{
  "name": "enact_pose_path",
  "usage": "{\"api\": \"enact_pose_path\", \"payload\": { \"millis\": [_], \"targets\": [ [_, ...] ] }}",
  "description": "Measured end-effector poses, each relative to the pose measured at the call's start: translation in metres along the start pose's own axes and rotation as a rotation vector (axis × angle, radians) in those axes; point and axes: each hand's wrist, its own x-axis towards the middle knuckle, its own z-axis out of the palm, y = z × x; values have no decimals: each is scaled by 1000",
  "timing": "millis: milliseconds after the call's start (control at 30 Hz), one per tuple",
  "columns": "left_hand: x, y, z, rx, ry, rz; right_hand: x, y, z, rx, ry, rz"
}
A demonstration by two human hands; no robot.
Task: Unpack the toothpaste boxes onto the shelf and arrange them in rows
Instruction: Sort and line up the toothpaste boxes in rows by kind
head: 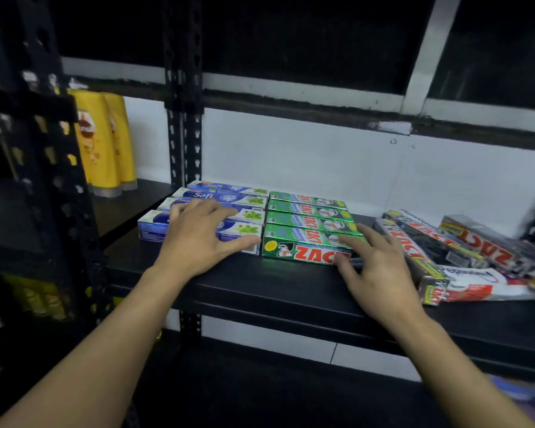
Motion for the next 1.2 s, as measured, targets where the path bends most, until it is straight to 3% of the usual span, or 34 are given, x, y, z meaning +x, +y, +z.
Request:
{"api": "enact_pose_path", "payload": {
  "millis": [167,367,567,733,933,1067,1200],
  "targets": [
    [-5,21,-3,4,72,72,-20,19,-36,-78,115,-50],
    [8,113,3,-128,122,235,-29,95,-71,-77,193,21],
    [6,218,24,-298,-7,352,-56,156,-61,-73,-51,57],
    [-7,257,51,-355,-148,407,-70,155,-70,11,5,80],
    [-8,258,59,-371,-138,412,-85,157,-85,136,66,59],
    [-9,258,59,-366,-146,422,-82,156,-95,154,160,9],
    [-11,258,58,-370,-161,426,-67,167,-112,10,455,25]
  ]
}}
